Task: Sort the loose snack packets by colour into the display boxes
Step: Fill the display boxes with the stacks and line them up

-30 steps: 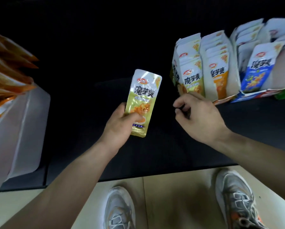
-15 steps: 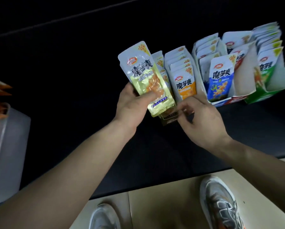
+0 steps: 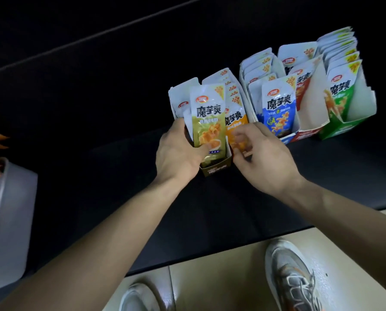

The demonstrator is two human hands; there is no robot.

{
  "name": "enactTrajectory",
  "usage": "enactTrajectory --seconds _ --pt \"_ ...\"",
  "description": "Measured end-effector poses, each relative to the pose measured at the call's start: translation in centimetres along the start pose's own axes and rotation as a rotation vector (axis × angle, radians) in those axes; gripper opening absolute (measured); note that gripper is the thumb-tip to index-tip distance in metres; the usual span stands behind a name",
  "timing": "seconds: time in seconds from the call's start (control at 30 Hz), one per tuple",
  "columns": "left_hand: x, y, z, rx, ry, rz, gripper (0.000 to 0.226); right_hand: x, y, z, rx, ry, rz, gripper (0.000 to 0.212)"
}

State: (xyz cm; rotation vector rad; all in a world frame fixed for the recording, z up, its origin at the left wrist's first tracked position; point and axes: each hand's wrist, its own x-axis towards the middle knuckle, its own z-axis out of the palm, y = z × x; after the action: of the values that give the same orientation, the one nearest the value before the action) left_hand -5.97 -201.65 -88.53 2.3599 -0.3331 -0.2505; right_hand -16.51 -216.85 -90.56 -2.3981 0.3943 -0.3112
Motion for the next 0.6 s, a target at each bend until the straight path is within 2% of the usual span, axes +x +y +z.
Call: enactTrajectory --seconds 0.13,0.2,0.37,0.5,0.6 --pt "-0.9 -1.2 -1.9 -0.070 0.141 0.090 0.068 0.8 -0.5 0.0 -0.057 -0.028 -0.072 0.050" --pt "-1.0 -2.2 -2.1 -0.093 0.159 0.036 0.067 1.5 -0.9 0.1 -0.093 -0.039 -0.096 0.054" --pt "-0.8 -3.4 -0.7 -0.154 -0.055 -0.113 0.059 3.1 -1.6 0.7 -0.234 -0.108 -0.106 0.057" --pt "-0.6 -3.4 0.3 -0.134 -0.088 -0.107 0.058 4.1 -2.0 1.6 -0.322 -0.086 -0.077 0.061" --pt "-0.5 -3.3 0.3 -0.148 -0.108 -0.117 0.059 5.0 -2.1 1.5 -0.353 -0.067 -0.090 0.087"
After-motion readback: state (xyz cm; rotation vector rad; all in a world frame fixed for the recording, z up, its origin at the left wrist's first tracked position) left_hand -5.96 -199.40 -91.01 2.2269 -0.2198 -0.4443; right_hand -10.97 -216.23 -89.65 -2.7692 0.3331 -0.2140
